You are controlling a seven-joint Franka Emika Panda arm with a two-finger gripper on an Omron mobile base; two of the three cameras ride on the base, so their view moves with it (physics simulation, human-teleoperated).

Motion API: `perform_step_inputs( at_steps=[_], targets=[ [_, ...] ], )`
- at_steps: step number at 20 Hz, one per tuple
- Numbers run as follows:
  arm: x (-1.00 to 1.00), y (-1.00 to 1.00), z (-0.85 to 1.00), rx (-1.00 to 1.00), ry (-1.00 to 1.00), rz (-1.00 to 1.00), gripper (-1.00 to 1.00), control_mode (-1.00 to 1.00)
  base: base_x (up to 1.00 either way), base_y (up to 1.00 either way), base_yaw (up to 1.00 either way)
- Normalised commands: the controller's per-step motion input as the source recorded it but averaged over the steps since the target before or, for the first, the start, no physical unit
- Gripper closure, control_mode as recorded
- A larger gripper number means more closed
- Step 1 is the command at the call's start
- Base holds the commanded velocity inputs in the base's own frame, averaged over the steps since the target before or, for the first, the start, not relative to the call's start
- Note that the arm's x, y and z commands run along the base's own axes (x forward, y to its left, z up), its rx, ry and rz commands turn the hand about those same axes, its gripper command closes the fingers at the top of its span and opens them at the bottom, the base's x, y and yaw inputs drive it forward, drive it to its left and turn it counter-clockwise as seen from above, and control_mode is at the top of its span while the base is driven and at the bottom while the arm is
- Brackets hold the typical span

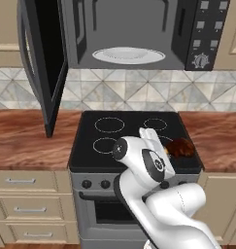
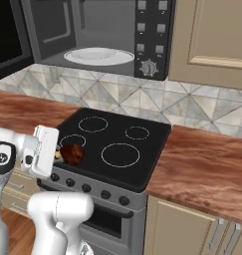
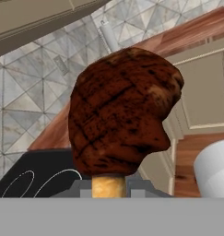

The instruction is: Transport the steak from the fridge to the microwave and turn on the microwave.

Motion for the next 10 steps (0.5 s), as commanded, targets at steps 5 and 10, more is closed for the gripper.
perform_step_inputs(
  at_steps=[5, 10],
  targets=[
    [0.0, 0.0, 0.0, 0.0, 0.0, 0.0, 1.0, 1.0, 0.36, 0.25, -0.12],
    [0.0, 0.0, 0.0, 0.0, 0.0, 0.0, 1.0, 1.0, 0.48, 0.29, -0.02]
  ],
)
